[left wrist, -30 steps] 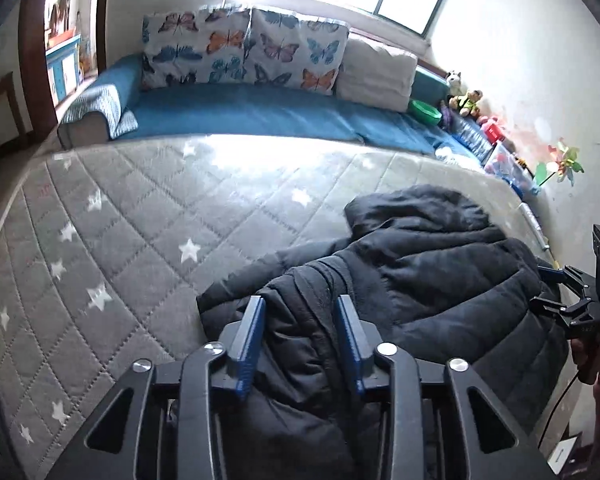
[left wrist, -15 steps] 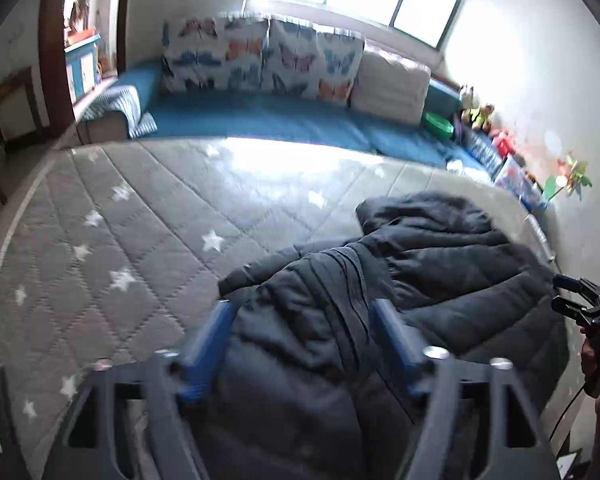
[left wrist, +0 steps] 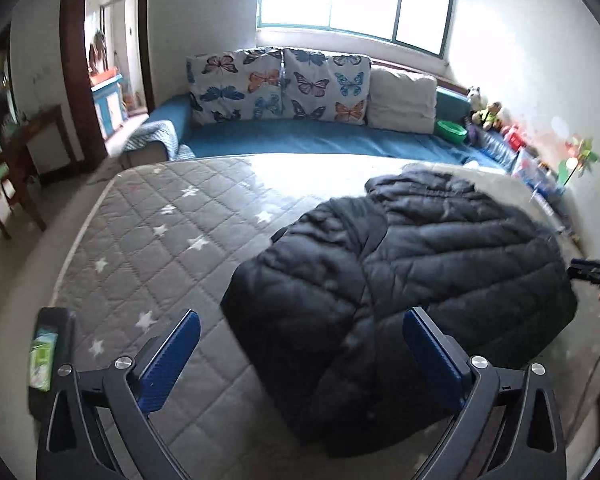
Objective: Fold large clothes
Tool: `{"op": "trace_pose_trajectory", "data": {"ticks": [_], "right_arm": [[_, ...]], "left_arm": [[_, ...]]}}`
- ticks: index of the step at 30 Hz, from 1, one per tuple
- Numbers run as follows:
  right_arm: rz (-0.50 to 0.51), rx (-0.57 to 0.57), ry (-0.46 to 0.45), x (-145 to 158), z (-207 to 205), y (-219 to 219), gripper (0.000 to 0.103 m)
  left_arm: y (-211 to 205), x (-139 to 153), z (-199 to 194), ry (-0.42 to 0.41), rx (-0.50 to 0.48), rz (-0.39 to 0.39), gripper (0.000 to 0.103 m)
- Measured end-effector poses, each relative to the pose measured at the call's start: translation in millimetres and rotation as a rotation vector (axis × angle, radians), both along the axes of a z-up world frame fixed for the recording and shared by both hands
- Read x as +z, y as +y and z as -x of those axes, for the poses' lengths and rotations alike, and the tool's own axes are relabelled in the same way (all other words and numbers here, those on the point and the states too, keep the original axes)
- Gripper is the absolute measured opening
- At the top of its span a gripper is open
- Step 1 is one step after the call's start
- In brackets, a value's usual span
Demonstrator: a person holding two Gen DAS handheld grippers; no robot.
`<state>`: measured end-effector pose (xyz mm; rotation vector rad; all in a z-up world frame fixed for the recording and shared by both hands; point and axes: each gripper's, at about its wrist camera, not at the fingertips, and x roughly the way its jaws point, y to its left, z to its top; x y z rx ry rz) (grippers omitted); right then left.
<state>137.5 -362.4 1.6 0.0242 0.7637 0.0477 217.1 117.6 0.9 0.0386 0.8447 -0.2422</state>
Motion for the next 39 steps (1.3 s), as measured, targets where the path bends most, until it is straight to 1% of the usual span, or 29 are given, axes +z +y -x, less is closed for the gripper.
{"op": "trace_pose_trajectory", "data": {"ticks": [2,4,9,12,14,17,21,24,26,30,31,34,39], "right_arm": [[-0.022,-0.007,0.012,-6.7,0.7,-3.7,0.103],[-0.049,-0.014,0.02,-11.7,1.9,-7.0,0.103],[-0.118,-0.018,0.057,-25.6,-4.6,-16.7,0.103],[-0.181,-0.01,0.063,-30.1,-7.0,-24.1,0.103],[-0.226,-0.005,0.073,-32.9,-11.0,-28.0,0.103],[-0.29,0.005,0.085,-36.7,-17.4,-32.0,0.103],[-0.339,0.023,0.103,-41.4,-24.8,-33.3,0.103],[-0.377,0.028,0.117,-44.7,-29.9,-35.4,0.103],[-0.393,0.032,0.127,-47.1,-32.3,-36.7,0.103],[-0.426,0.04,0.145,-48.5,-38.4,-39.8,0.103],[-0.43,0.043,0.147,-48.2,-38.3,-40.4,0.103],[-0.426,0.054,0.164,-46.8,-39.9,-39.5,0.103],[-0.429,0.078,0.206,-44.4,-44.2,-38.9,0.103]], "left_arm": [[-1.5,-3.9,9.3,-0.011,0.003,-0.026,0.103],[-1.9,-7.4,14.7,-0.006,-0.002,-0.023,0.103],[1.2,-14.1,12.3,0.039,-0.016,0.055,0.103],[-0.7,-15.8,0.8,0.073,-0.027,0.094,0.103],[0.3,-18.7,-4.9,0.093,-0.041,0.134,0.103],[2.3,-24.7,-15.8,0.13,-0.036,0.178,0.103],[7.4,-37.5,-30.5,0.188,-0.029,0.234,0.103],[13.2,-45.6,-38.6,0.216,-0.001,0.27,0.103],[17.4,-52.3,-44.8,0.238,0.006,0.315,0.103],[24.5,-66.2,-55.7,0.273,0.027,0.38,0.103],[27.0,-70.6,-59.4,0.283,0.029,0.414,0.103],[31.8,-79.5,-65.9,0.304,0.045,0.48,0.103],[33.5,-88.9,-75.2,0.327,0.051,0.54,0.103]]}}
